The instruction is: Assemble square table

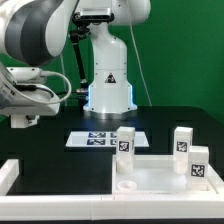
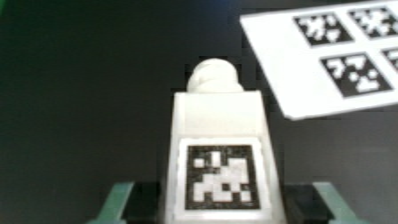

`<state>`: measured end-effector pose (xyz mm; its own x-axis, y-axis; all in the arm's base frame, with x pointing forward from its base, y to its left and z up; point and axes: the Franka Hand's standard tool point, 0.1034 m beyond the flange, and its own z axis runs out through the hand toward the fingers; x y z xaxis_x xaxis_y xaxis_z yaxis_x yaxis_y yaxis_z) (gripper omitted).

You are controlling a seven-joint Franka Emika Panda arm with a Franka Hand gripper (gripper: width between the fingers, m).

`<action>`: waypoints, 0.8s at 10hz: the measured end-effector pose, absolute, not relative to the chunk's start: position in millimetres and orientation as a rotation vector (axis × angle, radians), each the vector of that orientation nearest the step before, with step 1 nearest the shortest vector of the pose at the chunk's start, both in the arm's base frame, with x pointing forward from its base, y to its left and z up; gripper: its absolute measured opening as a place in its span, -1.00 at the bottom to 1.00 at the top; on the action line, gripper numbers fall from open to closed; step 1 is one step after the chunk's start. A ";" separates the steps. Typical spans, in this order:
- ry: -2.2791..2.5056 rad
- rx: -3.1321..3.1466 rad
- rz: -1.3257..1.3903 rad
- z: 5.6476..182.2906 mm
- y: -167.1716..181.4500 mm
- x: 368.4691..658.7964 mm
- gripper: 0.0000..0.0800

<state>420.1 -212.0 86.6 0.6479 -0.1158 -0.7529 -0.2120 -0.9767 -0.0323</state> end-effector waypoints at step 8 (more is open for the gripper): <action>0.155 -3.100 0.447 166.3 -184.5 523.0 -0.27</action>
Offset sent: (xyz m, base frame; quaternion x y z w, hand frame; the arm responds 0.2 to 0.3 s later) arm 0.0773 0.0361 0.0745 -0.0127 0.2123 0.0084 0.9771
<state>523.0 -184.5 166.3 0.9544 -0.0968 -0.2824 -0.0985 -0.9951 0.0083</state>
